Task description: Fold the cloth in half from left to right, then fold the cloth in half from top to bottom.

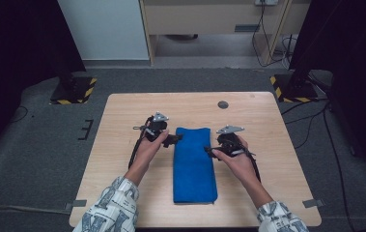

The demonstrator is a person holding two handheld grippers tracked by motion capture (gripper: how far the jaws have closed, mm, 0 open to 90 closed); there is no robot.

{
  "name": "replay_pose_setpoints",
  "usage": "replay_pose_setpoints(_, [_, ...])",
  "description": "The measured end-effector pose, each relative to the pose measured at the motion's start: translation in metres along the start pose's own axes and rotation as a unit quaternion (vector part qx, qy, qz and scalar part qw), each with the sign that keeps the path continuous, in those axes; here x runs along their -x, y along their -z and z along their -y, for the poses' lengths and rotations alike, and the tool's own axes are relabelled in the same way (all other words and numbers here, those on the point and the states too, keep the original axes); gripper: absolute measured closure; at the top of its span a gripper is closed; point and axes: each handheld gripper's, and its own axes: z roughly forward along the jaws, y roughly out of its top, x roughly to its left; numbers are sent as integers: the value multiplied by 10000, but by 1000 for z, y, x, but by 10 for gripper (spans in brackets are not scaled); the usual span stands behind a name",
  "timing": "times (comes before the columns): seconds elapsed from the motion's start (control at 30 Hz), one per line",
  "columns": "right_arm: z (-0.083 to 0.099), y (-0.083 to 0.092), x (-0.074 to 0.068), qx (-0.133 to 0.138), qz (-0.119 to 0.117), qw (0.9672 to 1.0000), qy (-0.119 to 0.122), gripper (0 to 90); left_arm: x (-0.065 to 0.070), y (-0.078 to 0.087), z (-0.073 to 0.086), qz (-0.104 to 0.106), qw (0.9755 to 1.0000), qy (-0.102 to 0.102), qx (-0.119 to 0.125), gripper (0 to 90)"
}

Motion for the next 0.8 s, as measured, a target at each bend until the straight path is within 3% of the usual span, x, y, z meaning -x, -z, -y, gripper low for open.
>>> replay_pose_setpoints(0.27, [-20,-20,18,-22,53,9999,-104,232,-9,-5,3,-15,9999,143,-54,112])
replay_pose_setpoints(0.37, [-28,-34,29,-52,6,9999,-161,308,-13,-15,3,-86,9997,199,-129,114])
replay_pose_setpoints(0.47, [-32,-42,32,-77,11,9998,-167,353,-13,-22,4,-102,9995,277,-120,151])
replay_pose_setpoints(0.63, [-34,-45,33,-112,-29,9997,-194,436,-9,-26,5,-126,9992,222,-297,207])
replay_pose_setpoints(0.8, [-35,-45,33,-88,-9,9998,-199,499,-7,-25,2,-126,9994,266,-202,288])
